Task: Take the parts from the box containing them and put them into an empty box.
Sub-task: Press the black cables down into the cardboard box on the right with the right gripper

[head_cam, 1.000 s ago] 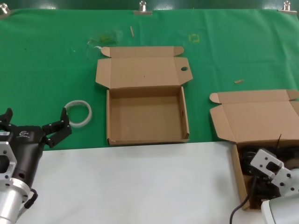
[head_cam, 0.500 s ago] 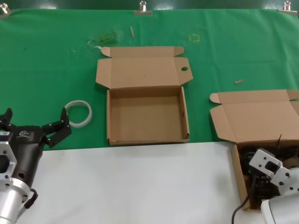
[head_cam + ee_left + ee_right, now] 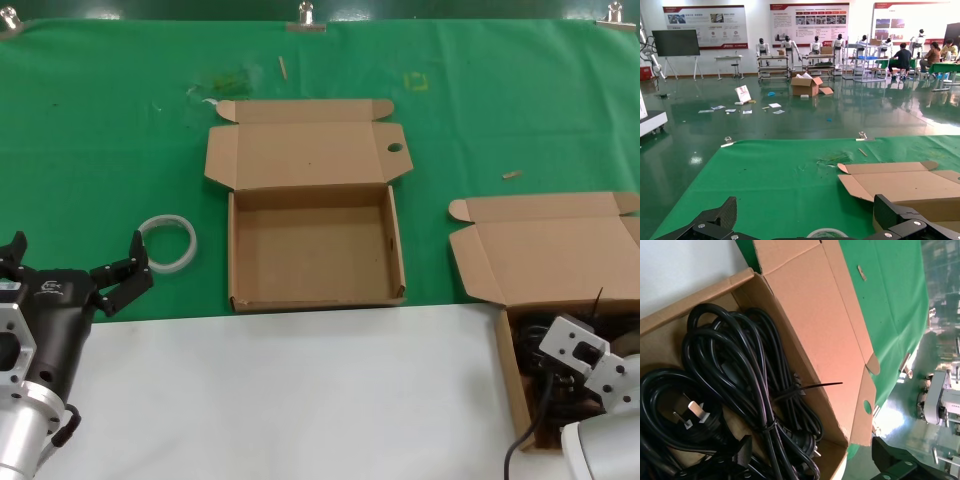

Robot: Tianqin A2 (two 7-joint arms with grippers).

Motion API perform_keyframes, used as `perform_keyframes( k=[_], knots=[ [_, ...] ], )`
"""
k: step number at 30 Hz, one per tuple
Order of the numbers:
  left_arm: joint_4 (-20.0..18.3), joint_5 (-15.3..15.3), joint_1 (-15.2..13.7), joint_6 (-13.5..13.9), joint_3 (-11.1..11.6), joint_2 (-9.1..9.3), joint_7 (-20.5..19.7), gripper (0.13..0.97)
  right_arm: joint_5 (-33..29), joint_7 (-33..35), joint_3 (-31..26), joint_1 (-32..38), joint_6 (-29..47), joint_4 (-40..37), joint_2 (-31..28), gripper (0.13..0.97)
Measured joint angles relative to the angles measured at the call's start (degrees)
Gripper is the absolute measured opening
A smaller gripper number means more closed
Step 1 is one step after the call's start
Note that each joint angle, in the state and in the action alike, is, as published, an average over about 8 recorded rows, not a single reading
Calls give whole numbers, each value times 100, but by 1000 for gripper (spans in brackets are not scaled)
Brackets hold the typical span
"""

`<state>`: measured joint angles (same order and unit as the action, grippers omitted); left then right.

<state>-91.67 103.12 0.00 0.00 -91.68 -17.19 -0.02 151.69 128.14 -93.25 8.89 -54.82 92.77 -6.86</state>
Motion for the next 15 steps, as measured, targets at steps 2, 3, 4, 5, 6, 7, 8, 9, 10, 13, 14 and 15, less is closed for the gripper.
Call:
perform_keyframes(
  k=[2,3,4,5,6,7,8,9,10,13,14,15],
  knots=[
    [0,0,0,0,0,0,0,965,1,3,-7,-1,-1,-9,0,843],
    [0,0,0,0,0,0,0,965,3,3,-11,-2,-1,-14,0,830],
    [0,0,0,0,0,0,0,965,6,1,-15,-3,-1,-20,0,816],
    [0,0,0,0,0,0,0,965,9,-1,-20,-4,-1,-25,0,816],
    [0,0,0,0,0,0,0,965,13,-3,-24,-6,-1,-29,0,795],
    [0,0,0,0,0,0,0,965,18,-6,-27,-7,-1,-34,0,773],
    [0,0,0,0,0,0,0,965,23,-9,-31,-9,-1,-38,0,751],
    [0,0,0,0,0,0,0,965,27,-12,-33,-11,-2,-41,0,730],
    [0,0,0,0,0,0,0,965,32,-14,-36,-12,-2,-44,0,708],
    [0,0,0,0,0,0,0,965,54,-20,-39,-18,-4,-49,0,643],
    [0,0,0,0,0,0,0,965,64,-22,-39,-20,-4,-51,0,643],
    [0,0,0,0,0,0,0,965,75,-25,-38,-23,-4,-52,0,616]
  ],
)
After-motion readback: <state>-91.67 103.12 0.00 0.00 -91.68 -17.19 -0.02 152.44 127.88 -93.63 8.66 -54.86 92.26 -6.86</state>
